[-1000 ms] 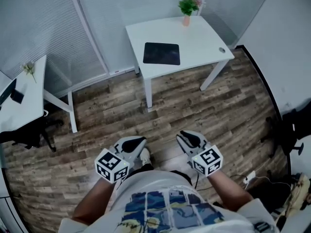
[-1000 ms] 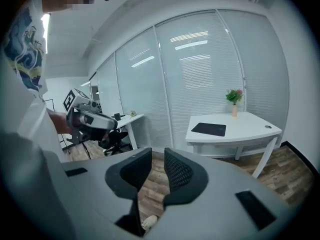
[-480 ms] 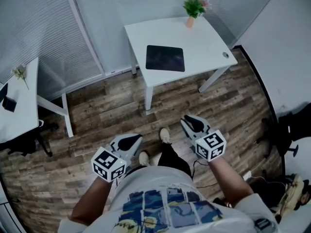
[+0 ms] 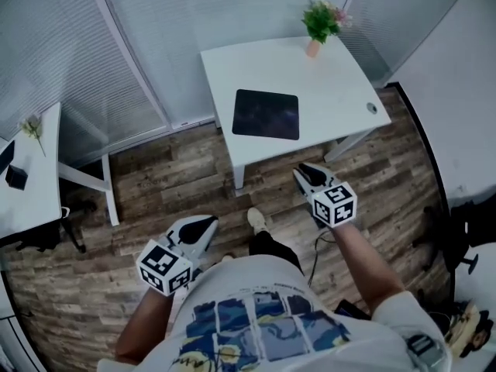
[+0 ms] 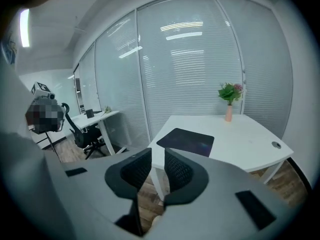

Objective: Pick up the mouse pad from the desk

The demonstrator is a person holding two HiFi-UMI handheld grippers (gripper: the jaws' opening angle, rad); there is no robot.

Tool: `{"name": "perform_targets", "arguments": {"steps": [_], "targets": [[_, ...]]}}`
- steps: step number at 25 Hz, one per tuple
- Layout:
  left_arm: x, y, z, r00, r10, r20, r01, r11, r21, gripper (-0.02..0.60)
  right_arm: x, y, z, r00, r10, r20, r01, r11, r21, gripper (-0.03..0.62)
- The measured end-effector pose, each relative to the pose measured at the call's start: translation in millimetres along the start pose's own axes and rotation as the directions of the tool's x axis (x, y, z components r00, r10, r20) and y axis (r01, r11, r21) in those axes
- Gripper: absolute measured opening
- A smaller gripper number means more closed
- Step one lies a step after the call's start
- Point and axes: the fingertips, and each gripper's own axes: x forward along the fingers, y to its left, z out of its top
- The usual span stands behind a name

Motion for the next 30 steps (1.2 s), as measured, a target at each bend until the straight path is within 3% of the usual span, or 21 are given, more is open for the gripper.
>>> {"name": "perform_targets", "arguments": {"steps": [15, 30], "targets": [[124, 57, 67, 0.993, 0.112, -0.029, -0.114, 0.991, -0.070, 0.003, 156, -203, 9, 0.993, -0.023, -0.114, 0.020, 0.999, -0.030, 0.095], [169, 98, 94, 0.971, 0.239, -0.027, -0.240, 0.965, -0.104, 0.003, 266, -297, 7, 0.976, -0.015, -0.219, 0.006, 0.999, -0.042, 0.126]]}}
